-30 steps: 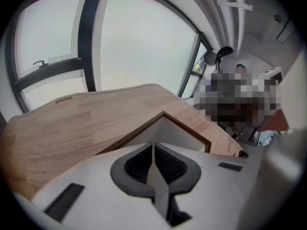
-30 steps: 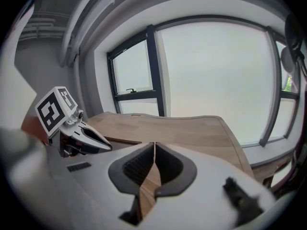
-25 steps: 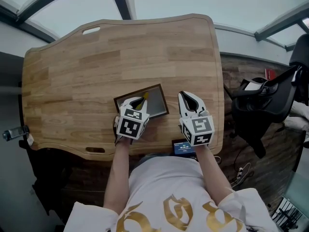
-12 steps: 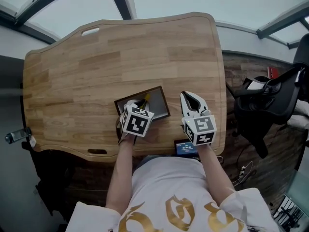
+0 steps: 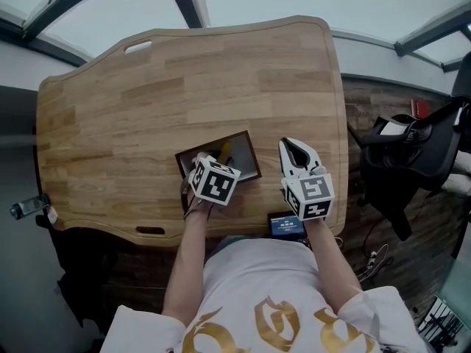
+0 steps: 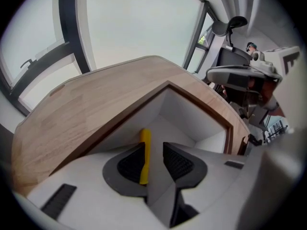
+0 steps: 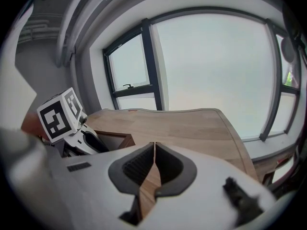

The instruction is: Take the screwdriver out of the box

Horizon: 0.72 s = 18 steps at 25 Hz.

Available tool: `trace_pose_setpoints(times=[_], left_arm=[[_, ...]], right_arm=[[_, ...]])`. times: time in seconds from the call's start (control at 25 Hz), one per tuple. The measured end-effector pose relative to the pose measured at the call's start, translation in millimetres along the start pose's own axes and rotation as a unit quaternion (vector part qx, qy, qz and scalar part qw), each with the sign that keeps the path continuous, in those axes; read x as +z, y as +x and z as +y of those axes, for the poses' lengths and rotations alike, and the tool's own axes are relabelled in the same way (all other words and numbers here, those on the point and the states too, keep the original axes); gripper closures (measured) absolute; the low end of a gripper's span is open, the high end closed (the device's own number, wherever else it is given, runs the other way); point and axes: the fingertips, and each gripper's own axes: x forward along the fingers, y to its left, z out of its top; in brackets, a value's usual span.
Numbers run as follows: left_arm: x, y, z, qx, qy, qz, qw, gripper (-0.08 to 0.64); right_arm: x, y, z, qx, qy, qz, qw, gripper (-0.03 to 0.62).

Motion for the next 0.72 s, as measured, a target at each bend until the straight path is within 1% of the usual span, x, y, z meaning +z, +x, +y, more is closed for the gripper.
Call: trace_pose_setpoints(times=[0.16, 0.28, 0.52, 0.72], left_arm=[[-0.6, 2.9, 4.0, 0.017, -0.002, 0.005, 0.9998, 0.415], [-0.3, 4.0, 6.1, 0.021, -0.005, 0.009, 0.9997, 0.409], [-4.8, 9.0, 2.7, 0.003, -0.007, 0.033, 0.9994, 0.388], [-3.0, 9.8, 2.8, -0.004, -0.012, 0.041, 0.9991, 0.382]], right_arm=[[-3.4, 0.7, -2.0, 0.002, 0.003, 0.002, 1.000, 0.558], [-3.9, 1.5, -3.7, 0.003, 0.005, 0.002, 1.000, 0.558], [-5.8, 2.8, -6.6, 0.003, 0.009, 0.003, 1.000, 0.558], [-10.8, 4.3, -8.5, 0.006, 0.009, 0.010, 1.000, 0.558]])
